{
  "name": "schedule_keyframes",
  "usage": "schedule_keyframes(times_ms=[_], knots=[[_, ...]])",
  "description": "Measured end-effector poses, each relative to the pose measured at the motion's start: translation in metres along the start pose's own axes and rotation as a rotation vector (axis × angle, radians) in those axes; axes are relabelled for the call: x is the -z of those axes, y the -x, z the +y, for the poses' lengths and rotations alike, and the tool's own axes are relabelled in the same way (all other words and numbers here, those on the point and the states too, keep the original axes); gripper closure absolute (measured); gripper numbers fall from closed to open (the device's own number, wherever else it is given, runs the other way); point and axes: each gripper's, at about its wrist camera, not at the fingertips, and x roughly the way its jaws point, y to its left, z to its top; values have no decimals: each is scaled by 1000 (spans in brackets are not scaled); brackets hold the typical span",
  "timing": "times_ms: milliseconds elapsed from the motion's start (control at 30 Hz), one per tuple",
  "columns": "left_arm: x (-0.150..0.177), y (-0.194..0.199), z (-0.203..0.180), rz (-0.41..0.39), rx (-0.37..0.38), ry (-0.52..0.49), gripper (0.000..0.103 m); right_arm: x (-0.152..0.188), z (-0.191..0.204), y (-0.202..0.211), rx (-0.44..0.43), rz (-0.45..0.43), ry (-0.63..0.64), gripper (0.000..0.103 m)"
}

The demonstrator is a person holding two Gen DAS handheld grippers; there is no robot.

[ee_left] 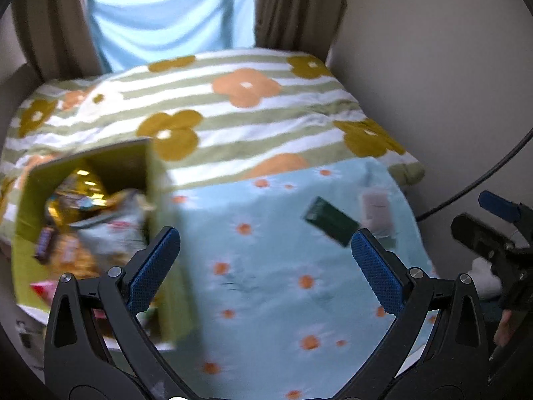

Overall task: Organize snacks
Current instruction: 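Move both tools back toward the dark green bar and white pouch, then grasp the dark green bar with the left tool while the right tool grasps the white pouch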

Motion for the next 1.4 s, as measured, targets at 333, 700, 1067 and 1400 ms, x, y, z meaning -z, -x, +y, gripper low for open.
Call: schedule_keyframes(times_ms=[333, 700, 1067, 1400], knots=[[-3, -83, -66, 136, 14, 12, 1, 21, -70, -45, -22, 99, -68, 2], [-7, -196, -77, 264, -12, -16, 1, 39, -86, -108, 68, 155, -13, 2], [-6, -245, -94, 300, -61, -96, 1, 42, -92, -149, 100, 192, 12, 2], [-3, -255, -92, 326, -79, -158, 1, 46, -87, -160, 117, 218, 74, 2]])
